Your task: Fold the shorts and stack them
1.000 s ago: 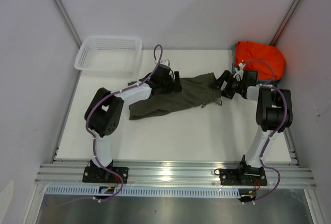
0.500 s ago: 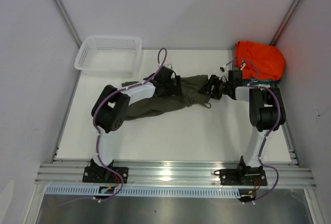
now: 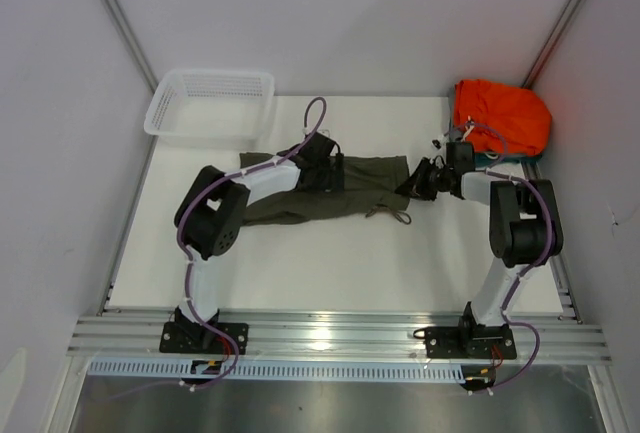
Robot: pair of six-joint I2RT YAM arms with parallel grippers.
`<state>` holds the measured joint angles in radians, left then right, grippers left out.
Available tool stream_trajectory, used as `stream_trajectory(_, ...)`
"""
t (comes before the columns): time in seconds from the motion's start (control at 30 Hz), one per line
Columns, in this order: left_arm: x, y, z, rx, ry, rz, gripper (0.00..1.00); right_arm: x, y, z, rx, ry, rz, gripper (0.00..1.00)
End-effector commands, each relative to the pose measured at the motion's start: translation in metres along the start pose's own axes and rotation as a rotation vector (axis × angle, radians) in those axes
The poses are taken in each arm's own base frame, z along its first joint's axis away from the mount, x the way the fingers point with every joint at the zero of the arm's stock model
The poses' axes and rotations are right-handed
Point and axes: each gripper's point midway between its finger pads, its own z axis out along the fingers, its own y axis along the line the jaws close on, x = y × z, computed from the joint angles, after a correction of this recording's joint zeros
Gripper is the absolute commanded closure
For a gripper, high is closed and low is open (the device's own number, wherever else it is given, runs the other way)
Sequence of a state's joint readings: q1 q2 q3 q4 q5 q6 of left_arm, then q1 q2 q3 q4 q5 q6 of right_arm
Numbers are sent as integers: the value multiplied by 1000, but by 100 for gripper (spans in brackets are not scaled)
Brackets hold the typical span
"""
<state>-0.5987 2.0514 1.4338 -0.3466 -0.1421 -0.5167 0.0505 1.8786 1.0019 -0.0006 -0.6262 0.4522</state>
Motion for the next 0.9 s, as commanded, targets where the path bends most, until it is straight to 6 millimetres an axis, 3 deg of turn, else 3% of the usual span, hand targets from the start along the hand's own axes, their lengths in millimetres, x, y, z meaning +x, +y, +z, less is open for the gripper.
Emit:
stream_trajectory(0.0,8,21,-16,-76,11,53,1,-11,2,-28,137,-53,-49,100)
stream_trajectory(0.13,2,9,-30,-8,-16,53,1,4,18,-34,234,-8,-168,99)
stream_trajectory(0.2,-6,2,-43,18,-43,53,1,12,24,-37,256,13,-190,82)
stream_trajectory(0.27,-12,-7,-58,34,-72,67,1,21,34,-38,217,36,-196,50)
stream_trajectory(0.33,-17,-15,-69,48,-95,79,1,30,34,-39,186,50,-177,41)
stream_trajectory(0.37,-22,-19,-77,59,-112,78,1,27,45,-43,111,31,-159,32)
stream_trajectory(0.4,-27,-23,-82,69,-124,80,1,41,41,-44,76,55,-127,30)
stream_trajectory(0.5,-32,-34,-91,94,-144,93,1,36,51,-58,-18,-18,-79,13)
stream_trajectory(0.53,-32,-38,-92,107,-147,100,1,42,44,-60,4,-24,-71,8)
stream_trajectory(0.7,-28,-70,-90,199,-162,118,1,39,29,-74,11,-72,-21,4)
stream_trajectory(0.8,-28,-90,-88,237,-177,121,1,37,25,-75,-32,-102,21,3)
stream_trajectory(0.87,-27,-100,-76,247,-174,120,1,33,27,-69,-71,-132,18,2)
